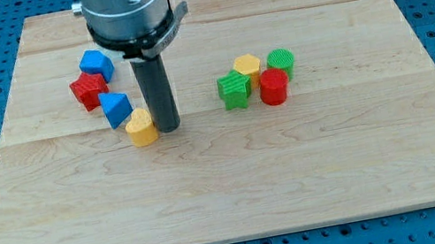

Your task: Move the yellow heart parallel to the blue triangle

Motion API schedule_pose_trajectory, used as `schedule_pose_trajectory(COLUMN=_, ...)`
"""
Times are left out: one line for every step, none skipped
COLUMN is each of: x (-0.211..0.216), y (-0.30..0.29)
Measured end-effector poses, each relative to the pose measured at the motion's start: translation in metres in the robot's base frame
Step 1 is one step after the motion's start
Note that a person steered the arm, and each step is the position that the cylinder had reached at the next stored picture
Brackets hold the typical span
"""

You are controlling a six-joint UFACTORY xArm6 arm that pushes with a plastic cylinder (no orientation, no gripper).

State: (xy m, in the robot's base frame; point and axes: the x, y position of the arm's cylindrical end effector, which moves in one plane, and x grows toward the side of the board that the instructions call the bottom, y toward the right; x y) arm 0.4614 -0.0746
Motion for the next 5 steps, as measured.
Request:
schedule_pose_trajectory(x=-0.029, y=-0.008)
schedule_pose_trajectory(x=-0.079, y=-0.008)
schedule_pose_trajectory(x=-0.130, y=-0.041)
schedule_pose_trajectory(x=-0.145, y=-0.067)
schedule_pose_trajectory(x=-0.144, y=-0.092)
